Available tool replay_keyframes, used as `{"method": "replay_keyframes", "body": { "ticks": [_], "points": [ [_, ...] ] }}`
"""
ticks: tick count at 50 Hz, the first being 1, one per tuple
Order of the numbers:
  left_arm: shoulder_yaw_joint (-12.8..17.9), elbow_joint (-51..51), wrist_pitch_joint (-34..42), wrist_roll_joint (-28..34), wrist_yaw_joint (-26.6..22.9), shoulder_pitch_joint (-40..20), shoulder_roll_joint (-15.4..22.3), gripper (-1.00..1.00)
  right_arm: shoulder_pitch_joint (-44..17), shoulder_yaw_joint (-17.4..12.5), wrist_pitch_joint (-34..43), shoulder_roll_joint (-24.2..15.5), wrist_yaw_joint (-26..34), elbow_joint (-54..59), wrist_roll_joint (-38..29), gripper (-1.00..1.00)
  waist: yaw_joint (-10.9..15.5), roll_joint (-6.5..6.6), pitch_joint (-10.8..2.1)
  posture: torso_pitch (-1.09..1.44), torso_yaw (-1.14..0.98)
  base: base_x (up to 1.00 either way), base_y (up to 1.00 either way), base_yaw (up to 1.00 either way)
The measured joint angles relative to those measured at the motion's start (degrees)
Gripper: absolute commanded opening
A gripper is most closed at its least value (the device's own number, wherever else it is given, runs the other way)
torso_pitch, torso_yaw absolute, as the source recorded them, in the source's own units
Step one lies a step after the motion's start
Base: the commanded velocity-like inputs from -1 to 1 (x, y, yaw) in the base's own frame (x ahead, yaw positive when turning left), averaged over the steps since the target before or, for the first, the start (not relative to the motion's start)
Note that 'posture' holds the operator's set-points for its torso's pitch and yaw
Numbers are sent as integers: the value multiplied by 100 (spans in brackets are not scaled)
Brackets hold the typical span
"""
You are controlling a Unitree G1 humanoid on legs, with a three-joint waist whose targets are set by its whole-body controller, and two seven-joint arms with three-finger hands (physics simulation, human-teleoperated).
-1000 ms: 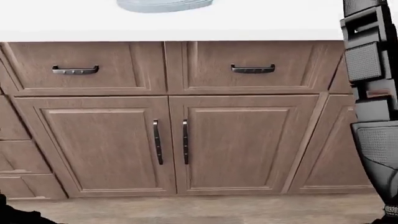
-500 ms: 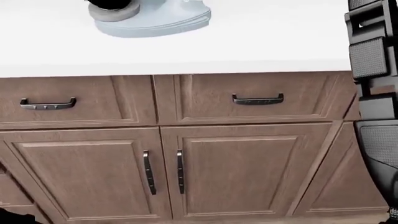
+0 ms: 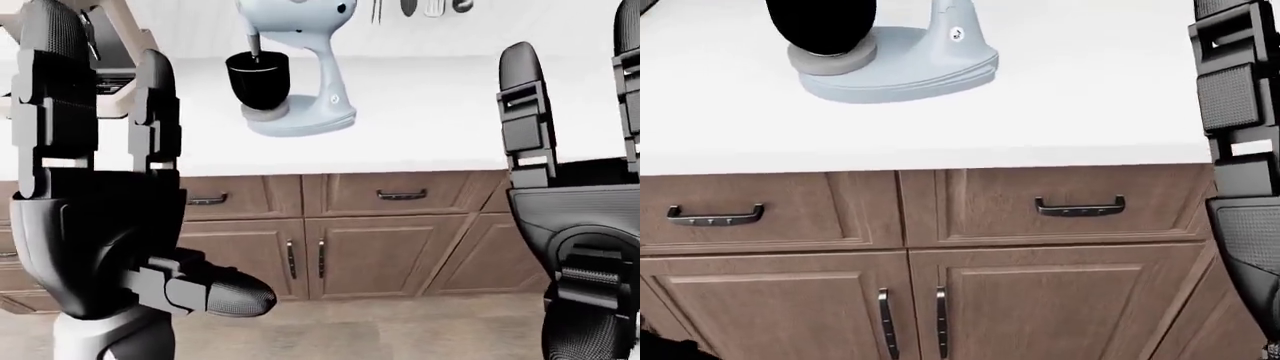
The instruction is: Open the stand mixer head.
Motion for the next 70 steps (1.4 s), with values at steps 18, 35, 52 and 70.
{"method": "replay_keyframes", "body": {
  "ticks": [18,35,52,70],
  "points": [
    [23,-141,-147,-2,-12,11,45,100,16,82,-178,-46,67,-126,-51,100,237,-228,-167,0,0,29,1,0],
    [23,-98,-160,-10,-1,-33,58,100,20,151,-113,2,131,-94,-167,100,-43,162,-260,0,0,14,0,0],
    [-40,30,-44,-65,106,-23,106,100,98,207,-193,-106,40,44,-113,100,61,-60,-298,0,0,0,0,0],
    [16,0,2,41,30,-33,45,100,168,264,-86,13,184,-1,-219,100,34,-72,-539,-9,0,0,0,0]
  ]
}}
